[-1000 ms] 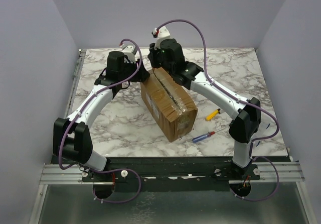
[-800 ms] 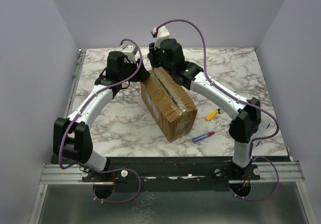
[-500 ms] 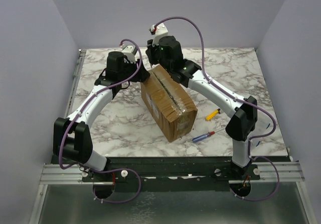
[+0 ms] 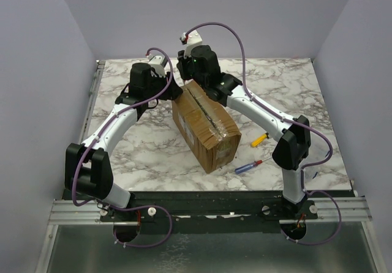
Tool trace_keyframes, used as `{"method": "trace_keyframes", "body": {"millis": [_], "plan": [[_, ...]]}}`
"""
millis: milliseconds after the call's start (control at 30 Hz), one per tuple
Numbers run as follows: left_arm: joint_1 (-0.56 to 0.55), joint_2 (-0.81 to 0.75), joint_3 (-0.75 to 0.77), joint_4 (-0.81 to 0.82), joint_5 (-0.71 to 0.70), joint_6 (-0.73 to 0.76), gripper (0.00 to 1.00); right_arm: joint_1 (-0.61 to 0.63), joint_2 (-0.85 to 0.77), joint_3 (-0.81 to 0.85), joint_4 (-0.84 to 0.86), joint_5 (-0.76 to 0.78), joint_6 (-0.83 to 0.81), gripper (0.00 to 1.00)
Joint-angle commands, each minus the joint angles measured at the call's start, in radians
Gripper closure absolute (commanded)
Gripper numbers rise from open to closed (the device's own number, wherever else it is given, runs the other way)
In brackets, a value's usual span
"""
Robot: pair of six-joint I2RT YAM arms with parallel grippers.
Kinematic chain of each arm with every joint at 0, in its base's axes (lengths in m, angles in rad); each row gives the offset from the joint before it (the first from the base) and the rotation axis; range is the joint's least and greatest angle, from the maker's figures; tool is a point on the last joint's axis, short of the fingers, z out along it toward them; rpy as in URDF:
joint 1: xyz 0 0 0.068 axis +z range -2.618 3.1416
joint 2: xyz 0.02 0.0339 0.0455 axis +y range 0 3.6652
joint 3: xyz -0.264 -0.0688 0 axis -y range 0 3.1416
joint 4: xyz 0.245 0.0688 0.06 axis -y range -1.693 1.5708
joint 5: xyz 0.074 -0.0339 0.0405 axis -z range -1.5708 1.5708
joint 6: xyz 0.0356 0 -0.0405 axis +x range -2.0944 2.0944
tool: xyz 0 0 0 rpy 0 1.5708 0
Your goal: Unpack the express box
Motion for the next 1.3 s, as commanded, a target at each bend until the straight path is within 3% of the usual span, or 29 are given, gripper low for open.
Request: {"method": "trace_keyframes", "body": {"millis": [0,1267], "plan": [[0.018,0.047,-0.054,-0.136,-0.051,0.027,0.51,-0.004,0.001,0.008,-0.026,0.009,-0.025,1.0],[0.036,0.122,-0.042,-0.17,-0.101,0.003,0.59,-0.004,-0.132,-0.142,-0.088,0.043,0.009,1.0]]}}
